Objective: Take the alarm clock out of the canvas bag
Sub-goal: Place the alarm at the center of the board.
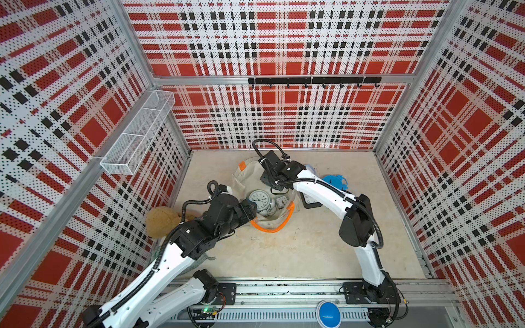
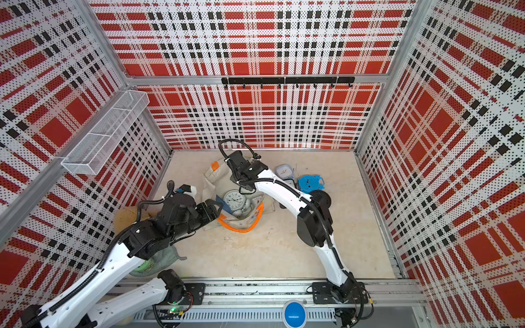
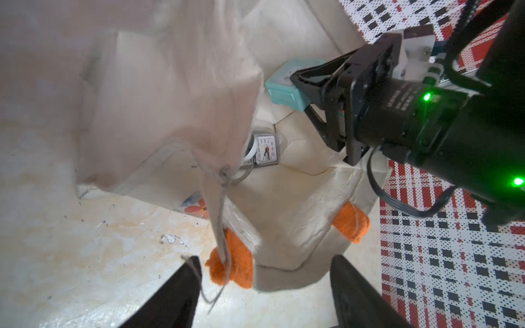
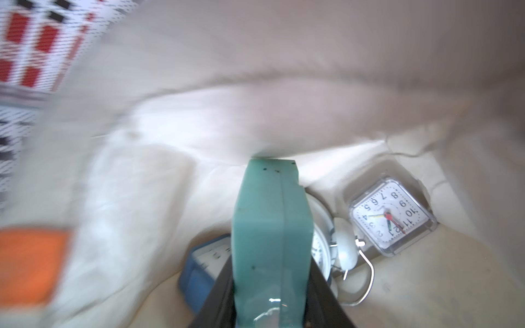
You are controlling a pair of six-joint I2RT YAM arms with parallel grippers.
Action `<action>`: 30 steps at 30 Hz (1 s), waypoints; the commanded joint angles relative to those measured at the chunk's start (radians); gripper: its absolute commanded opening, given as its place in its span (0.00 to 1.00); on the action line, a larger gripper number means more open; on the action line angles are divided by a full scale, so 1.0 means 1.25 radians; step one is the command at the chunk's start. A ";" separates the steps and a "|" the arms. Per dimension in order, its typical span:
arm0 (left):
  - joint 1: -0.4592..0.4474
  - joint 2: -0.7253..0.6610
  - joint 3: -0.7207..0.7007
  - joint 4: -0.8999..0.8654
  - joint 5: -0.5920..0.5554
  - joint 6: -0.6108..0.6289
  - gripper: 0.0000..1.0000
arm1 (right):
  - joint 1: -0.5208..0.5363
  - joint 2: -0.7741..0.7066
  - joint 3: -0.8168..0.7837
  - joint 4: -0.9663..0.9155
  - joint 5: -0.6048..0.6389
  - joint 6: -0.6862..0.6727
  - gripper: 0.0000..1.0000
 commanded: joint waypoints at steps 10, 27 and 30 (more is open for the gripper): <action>0.006 -0.011 0.205 -0.077 -0.051 0.226 0.77 | 0.006 -0.263 -0.111 0.003 -0.050 -0.138 0.34; -0.091 0.154 0.414 -0.067 0.160 0.526 0.79 | -0.232 -0.774 -0.737 0.052 -0.442 -0.335 0.37; -0.146 0.206 0.435 -0.083 0.121 0.548 0.79 | -0.345 -0.825 -0.877 0.119 -0.582 -0.376 0.37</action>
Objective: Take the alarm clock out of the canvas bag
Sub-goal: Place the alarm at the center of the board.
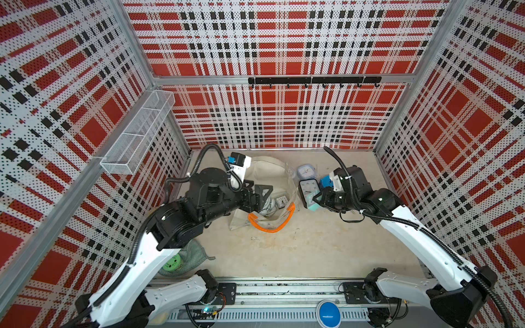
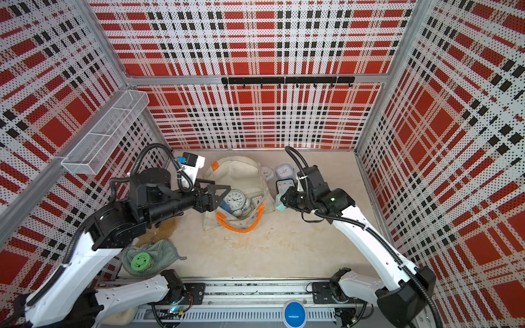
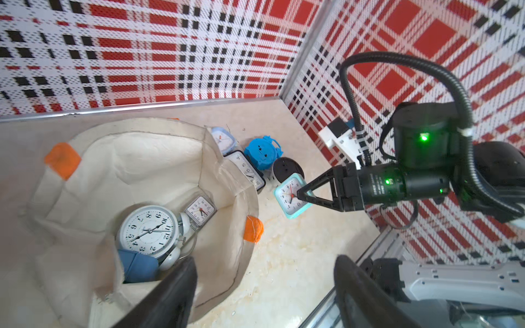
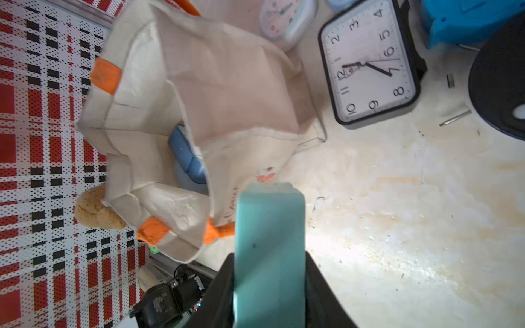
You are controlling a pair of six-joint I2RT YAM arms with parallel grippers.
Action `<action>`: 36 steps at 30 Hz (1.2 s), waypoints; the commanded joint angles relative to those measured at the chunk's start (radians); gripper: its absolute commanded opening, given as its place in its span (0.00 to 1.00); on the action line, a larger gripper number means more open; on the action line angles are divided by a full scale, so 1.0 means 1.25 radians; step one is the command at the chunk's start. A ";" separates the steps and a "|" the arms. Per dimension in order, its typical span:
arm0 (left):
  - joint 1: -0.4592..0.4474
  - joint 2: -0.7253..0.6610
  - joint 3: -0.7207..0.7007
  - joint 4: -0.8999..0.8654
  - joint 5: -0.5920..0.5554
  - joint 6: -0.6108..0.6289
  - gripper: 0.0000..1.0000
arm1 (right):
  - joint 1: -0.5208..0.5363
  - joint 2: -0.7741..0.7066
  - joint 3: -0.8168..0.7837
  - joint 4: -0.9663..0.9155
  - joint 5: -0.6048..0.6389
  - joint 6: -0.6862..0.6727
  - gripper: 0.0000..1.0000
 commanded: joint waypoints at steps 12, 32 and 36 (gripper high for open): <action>-0.242 0.240 0.117 -0.079 -0.182 0.135 0.79 | -0.262 0.117 -0.266 0.231 -0.294 -0.178 0.36; -0.267 0.311 0.146 -0.032 -0.201 0.041 0.80 | -0.274 0.342 -0.176 0.296 -0.142 -0.252 0.60; -0.266 0.300 0.143 -0.034 -0.218 0.036 0.80 | -0.274 0.330 -0.161 0.258 -0.106 -0.278 0.65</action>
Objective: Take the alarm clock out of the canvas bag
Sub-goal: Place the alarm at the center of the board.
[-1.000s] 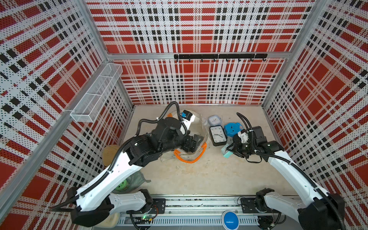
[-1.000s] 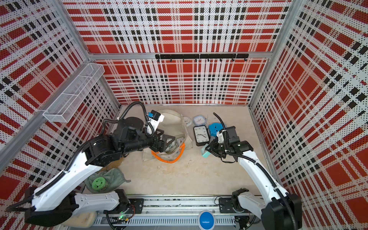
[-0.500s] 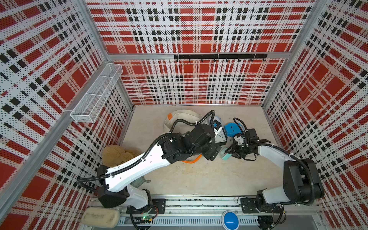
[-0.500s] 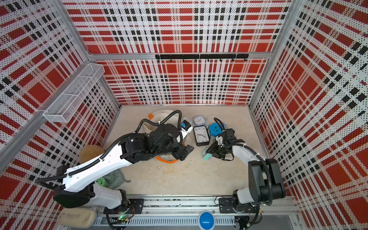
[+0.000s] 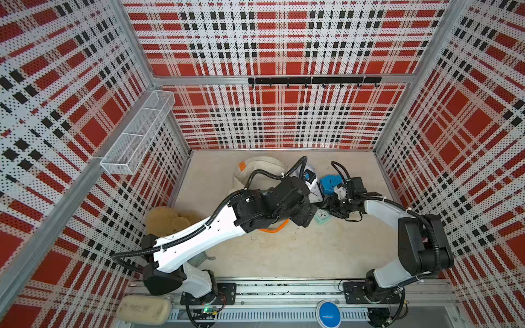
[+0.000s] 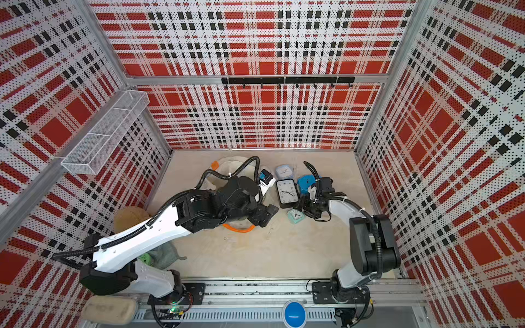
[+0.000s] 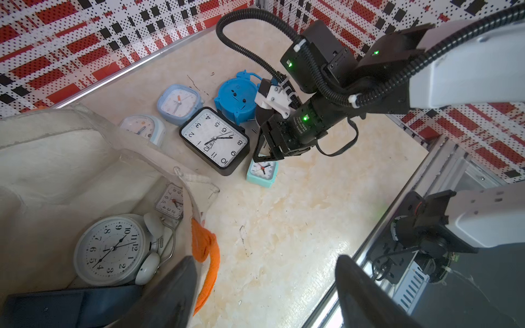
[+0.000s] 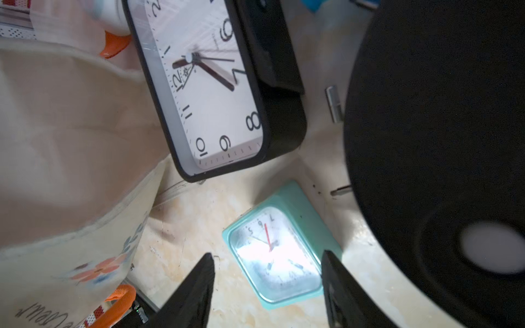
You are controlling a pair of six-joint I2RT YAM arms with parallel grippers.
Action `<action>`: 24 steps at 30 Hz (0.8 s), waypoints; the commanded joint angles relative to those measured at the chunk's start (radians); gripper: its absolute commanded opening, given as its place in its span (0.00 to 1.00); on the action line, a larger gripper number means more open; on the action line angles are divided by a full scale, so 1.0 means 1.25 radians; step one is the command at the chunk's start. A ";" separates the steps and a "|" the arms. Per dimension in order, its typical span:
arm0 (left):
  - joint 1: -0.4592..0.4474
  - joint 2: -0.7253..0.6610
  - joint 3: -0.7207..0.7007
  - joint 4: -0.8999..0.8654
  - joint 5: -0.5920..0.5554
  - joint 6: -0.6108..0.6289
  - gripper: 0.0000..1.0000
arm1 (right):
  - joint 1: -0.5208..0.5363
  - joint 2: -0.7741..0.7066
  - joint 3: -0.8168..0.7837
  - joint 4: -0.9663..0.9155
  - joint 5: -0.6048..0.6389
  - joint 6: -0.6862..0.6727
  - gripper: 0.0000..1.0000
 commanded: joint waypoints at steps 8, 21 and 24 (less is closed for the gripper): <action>0.018 -0.083 -0.056 -0.029 -0.099 -0.138 0.81 | 0.045 -0.146 0.123 -0.130 0.090 -0.079 0.68; 0.419 -0.388 -0.394 -0.138 0.016 -0.411 0.79 | 0.496 -0.075 0.564 -0.250 0.306 -0.048 0.65; 0.511 -0.387 -0.417 -0.092 0.053 -0.346 0.81 | 0.541 0.031 0.624 -0.245 0.305 -0.003 0.62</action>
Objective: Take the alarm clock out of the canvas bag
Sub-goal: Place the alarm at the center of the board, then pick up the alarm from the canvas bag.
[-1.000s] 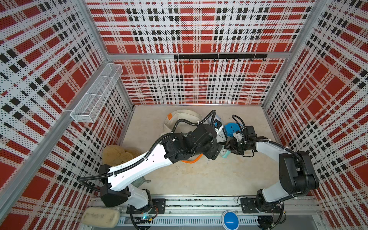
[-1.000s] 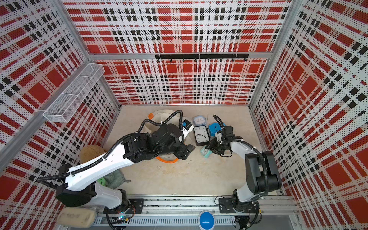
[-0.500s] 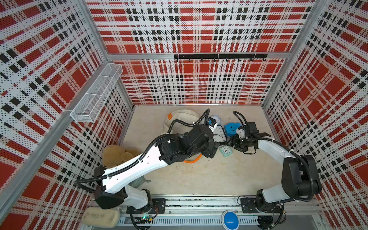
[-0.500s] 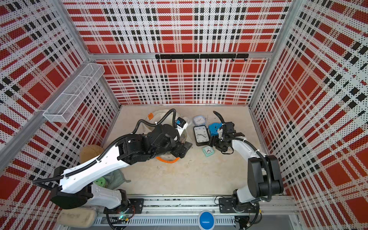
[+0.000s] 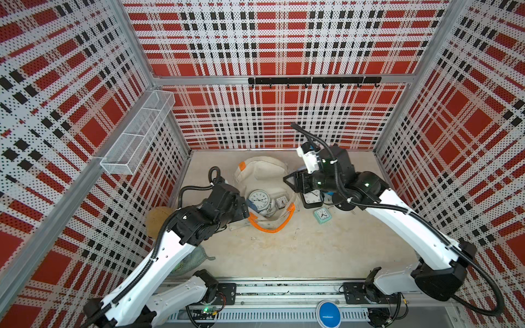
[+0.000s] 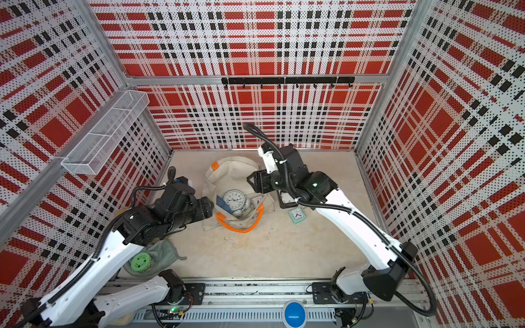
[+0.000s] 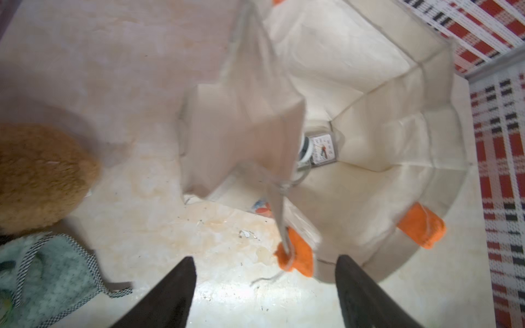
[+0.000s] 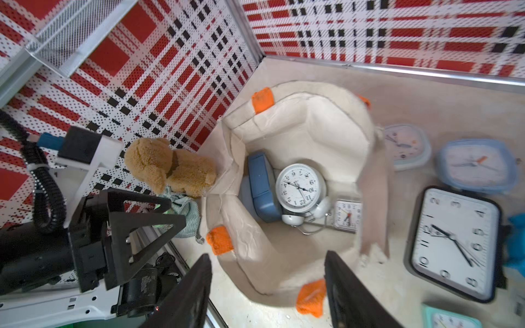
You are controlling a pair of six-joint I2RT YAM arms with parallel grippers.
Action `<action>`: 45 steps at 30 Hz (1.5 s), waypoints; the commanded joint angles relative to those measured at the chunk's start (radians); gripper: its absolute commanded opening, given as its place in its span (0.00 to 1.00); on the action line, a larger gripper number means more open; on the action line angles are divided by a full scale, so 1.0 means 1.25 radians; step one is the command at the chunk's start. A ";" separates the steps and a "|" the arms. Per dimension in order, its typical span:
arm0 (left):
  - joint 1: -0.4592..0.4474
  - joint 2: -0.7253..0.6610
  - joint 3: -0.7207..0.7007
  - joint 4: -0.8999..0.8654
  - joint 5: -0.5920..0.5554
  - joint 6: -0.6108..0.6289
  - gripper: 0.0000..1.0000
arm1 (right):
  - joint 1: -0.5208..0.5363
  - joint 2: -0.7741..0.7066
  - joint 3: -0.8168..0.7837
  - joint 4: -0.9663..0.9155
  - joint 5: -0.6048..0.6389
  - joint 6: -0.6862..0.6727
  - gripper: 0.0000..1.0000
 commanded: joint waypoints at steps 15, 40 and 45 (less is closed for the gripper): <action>0.120 0.083 -0.067 0.174 0.133 0.106 0.81 | 0.098 0.370 0.019 0.002 -0.103 0.228 0.57; -0.038 0.234 -0.019 0.155 -0.069 0.131 0.76 | 0.119 0.347 -0.131 0.138 -0.152 0.289 0.69; -0.040 0.229 -0.030 0.139 -0.089 0.115 0.53 | 0.110 0.325 -0.166 0.147 -0.144 0.310 0.70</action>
